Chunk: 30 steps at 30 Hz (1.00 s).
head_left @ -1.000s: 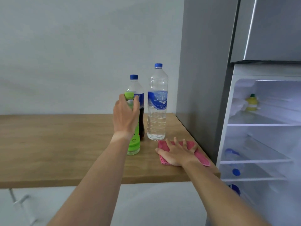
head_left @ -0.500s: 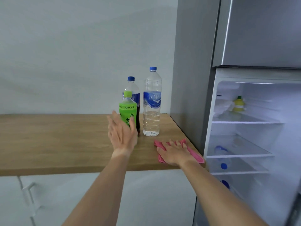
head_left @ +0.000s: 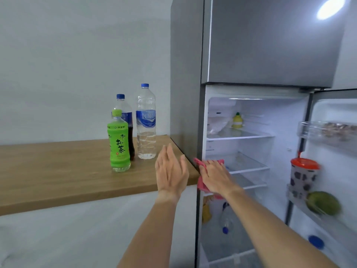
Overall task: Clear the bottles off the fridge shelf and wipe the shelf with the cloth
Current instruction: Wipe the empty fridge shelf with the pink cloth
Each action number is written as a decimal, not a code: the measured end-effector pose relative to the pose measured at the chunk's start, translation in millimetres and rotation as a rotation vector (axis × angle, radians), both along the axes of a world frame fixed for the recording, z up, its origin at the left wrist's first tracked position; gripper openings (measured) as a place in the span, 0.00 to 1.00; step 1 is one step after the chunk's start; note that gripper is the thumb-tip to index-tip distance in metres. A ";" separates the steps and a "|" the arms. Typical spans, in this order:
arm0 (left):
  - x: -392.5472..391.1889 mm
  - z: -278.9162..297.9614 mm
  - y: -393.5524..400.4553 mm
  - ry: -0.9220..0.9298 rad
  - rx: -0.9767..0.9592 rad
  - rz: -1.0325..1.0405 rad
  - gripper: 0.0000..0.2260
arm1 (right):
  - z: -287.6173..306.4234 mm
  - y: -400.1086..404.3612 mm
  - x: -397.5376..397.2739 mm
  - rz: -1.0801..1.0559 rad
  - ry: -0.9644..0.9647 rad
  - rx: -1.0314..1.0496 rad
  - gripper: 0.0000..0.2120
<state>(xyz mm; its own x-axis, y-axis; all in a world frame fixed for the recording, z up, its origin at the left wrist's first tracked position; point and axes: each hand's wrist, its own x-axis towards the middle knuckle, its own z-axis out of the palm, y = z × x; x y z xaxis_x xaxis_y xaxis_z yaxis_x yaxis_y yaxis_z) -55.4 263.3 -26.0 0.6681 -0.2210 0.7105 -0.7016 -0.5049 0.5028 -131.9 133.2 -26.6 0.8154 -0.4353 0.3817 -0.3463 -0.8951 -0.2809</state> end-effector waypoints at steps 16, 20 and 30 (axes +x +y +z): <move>-22.1 -42.8 -211.3 -0.024 0.324 -0.372 0.10 | -49.9 -187.5 -75.2 -0.282 0.082 0.066 0.23; 19.7 -74.9 -272.1 0.002 0.570 -0.281 0.17 | -84.1 -243.1 -36.9 -0.282 0.132 0.072 0.23; 139.0 -93.2 -389.3 0.338 0.683 -0.132 0.22 | -103.1 -350.7 61.0 -0.247 0.027 0.099 0.22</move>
